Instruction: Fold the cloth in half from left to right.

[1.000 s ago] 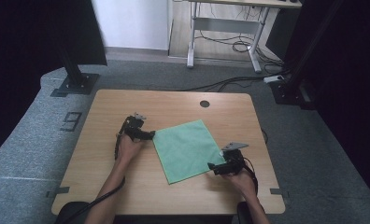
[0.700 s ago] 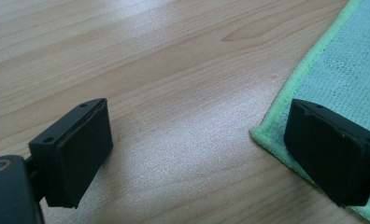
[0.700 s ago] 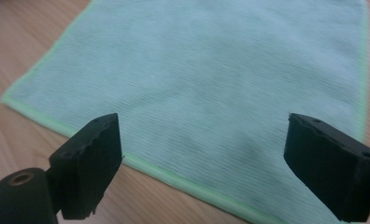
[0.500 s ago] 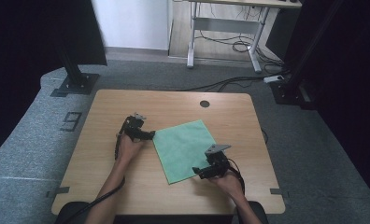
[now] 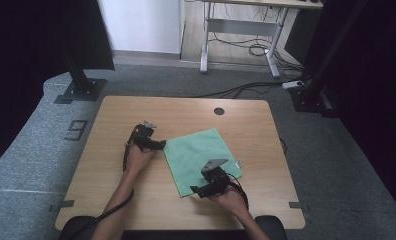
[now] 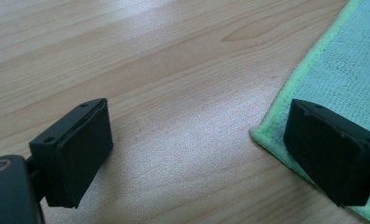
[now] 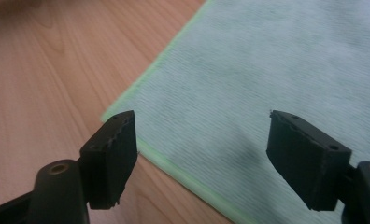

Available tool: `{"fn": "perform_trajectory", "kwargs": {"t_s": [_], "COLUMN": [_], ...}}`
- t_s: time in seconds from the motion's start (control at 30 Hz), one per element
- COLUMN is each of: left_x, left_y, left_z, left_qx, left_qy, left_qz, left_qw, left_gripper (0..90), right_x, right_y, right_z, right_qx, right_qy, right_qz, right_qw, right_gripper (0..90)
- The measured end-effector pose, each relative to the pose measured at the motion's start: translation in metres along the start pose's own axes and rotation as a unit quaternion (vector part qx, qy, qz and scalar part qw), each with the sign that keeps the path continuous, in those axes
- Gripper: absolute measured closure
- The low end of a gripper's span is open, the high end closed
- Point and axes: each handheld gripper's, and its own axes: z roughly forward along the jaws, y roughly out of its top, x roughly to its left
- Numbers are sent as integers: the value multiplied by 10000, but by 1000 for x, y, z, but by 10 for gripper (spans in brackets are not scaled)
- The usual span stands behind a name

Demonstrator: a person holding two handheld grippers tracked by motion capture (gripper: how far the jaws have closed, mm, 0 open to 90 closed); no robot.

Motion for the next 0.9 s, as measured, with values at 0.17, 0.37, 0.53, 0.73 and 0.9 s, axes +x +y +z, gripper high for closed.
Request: {"fn": "perform_trajectory", "kwargs": {"t_s": [0.17,0.37,0.53,0.73,0.9], "left_x": [0,0,-1,-1,-1], "left_y": [0,0,-1,-1,-1], "left_z": [0,-1,-2,-2,-2], "left_qx": [2,-39,-59,-58,-77], "left_qy": [0,-25,-45,-44,-62], "left_qz": [4,16,32,32,59], "left_qw": [10000,10000,10000,10000,9999], "left_gripper": [78,102,143,143,154], "right_x": [11,24,34,45,51], "right_y": [4,9,12,16,15], "right_z": [9,17,23,32,36], "right_qx": [80,167,247,378,543], "right_qy": [234,505,677,706,400], "right_qz": [-113,-269,-449,-588,-898], "right_qw": [9996,9982,9964,9951,9937], "right_gripper": [331,463,547,600,704]}}
